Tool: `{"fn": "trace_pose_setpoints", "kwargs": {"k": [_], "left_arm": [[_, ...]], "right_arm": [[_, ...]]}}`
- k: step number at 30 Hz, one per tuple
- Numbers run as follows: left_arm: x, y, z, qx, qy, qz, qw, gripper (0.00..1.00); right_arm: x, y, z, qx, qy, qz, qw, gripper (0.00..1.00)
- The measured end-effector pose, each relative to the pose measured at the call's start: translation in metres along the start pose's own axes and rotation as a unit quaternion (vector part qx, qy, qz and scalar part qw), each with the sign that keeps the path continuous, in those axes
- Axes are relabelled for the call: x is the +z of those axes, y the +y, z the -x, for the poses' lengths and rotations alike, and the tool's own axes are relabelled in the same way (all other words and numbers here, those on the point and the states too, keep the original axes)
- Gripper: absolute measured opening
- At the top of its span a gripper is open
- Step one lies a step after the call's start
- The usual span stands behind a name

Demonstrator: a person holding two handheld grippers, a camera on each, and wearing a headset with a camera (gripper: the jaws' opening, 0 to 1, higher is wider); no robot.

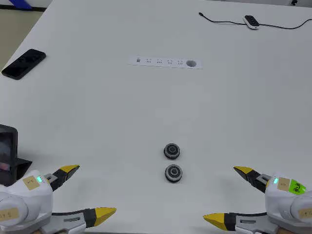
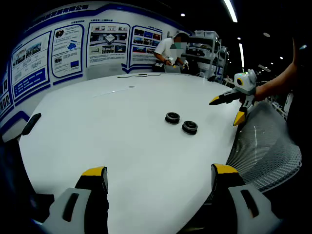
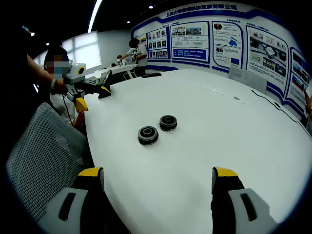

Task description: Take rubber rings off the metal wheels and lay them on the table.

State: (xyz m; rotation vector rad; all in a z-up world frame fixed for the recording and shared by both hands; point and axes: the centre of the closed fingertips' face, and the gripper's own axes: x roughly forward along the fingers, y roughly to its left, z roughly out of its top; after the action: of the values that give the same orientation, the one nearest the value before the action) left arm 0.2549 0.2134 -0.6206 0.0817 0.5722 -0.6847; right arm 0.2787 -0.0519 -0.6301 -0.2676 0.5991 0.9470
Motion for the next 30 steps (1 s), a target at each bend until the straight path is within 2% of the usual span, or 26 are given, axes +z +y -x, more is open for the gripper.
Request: {"fn": "trace_pose_setpoints", "kwargs": {"k": [7,14,19,23,30], "left_arm": [[0.003,0.001,0.000,0.000,-0.001,-0.001,1.0000,0.89],[0.011,0.001,0.000,-0.006,-0.020,0.000,0.9998,0.90],[0.014,0.002,-0.001,-0.007,-0.026,0.002,0.9996,0.90],[0.015,0.003,-0.003,-0.010,-0.025,-0.003,0.9996,0.88],[0.018,-0.002,-0.009,-0.016,-0.021,-0.004,0.9997,0.82]], "right_arm": [[0.002,-0.005,0.000,-0.003,-0.002,0.001,1.0000,0.92],[0.006,-0.006,0.000,-0.001,-0.011,-0.001,0.9999,0.93],[0.006,-0.008,0.000,-0.002,-0.010,-0.002,0.9999,0.93],[0.006,-0.007,-0.001,0.000,-0.009,-0.004,0.9999,0.92],[0.006,-0.004,-0.004,0.007,-0.008,-0.010,0.9999,0.90]]}}
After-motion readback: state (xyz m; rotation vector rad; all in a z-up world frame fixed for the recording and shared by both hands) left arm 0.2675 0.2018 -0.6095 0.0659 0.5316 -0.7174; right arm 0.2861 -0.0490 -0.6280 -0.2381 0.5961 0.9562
